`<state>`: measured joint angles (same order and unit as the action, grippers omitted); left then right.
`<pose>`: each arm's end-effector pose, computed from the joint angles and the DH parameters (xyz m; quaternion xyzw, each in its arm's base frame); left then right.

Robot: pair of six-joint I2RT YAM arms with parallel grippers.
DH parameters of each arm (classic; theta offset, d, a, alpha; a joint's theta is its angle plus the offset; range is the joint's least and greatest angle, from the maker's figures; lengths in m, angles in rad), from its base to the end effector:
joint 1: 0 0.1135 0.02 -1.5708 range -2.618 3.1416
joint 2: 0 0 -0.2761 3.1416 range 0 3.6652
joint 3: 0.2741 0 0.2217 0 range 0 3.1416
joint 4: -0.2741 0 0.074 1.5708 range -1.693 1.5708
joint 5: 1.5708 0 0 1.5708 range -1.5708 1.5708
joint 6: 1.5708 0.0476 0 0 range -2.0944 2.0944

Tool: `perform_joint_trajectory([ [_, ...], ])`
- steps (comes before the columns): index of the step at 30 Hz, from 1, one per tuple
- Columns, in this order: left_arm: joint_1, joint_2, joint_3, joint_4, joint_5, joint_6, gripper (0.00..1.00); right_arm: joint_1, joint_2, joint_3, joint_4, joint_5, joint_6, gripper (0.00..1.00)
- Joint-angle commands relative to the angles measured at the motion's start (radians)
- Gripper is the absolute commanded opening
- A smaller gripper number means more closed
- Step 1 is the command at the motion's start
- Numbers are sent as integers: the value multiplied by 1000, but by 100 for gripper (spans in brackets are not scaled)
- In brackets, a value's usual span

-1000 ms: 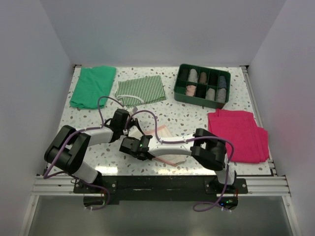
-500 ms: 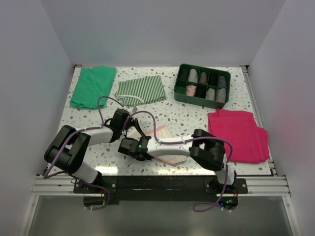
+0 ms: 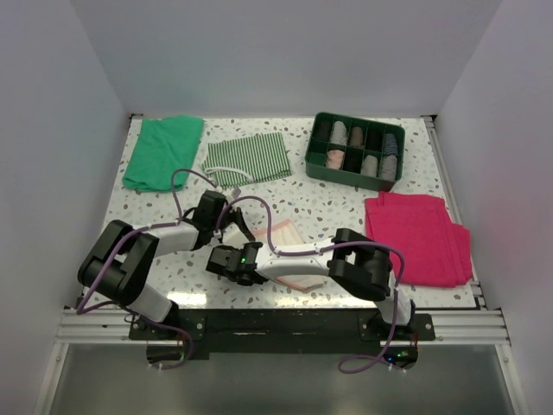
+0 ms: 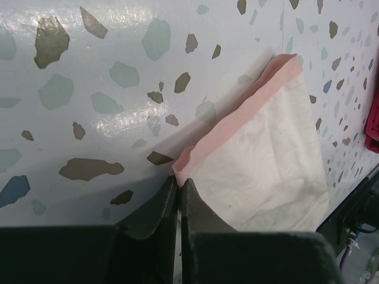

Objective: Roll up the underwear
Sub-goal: Fold the underwear at the center of the board.

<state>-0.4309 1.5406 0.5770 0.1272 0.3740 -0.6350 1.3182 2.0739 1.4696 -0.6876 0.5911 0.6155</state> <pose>0.2308 -0.1252 0.1606 -0.0270 0.9191 -0.3287 0.2157 0.1242 0.3750 0.1744 -0.2880 0.9034 -0.0544 0.3129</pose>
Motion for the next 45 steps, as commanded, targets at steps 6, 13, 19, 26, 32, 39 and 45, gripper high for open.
perform_joint_trajectory([
  [6, -2, 4, 27, -9, -7, 14, 0, 0, 72, -11, -6, 3, 18, 10],
  [13, -2, -8, 30, -17, -21, 8, 0, 0, 55, -15, -12, -2, 46, 0],
  [19, 0, -98, 24, -69, -72, -8, 0, -2, -73, -57, 59, -72, 44, 0],
  [26, 0, -249, 17, -181, -152, -23, 0, -2, -170, -84, 143, -188, 62, 0],
  [32, 0, -312, 7, -245, -181, -12, 0, -4, -216, -132, 189, -221, 104, 0],
  [39, 0, -329, 41, -305, -191, -3, 0, -62, -319, -276, 305, -321, 177, 0],
  [45, -2, -300, 113, -334, -169, 4, 0, -146, -425, -406, 414, -425, 222, 0],
])
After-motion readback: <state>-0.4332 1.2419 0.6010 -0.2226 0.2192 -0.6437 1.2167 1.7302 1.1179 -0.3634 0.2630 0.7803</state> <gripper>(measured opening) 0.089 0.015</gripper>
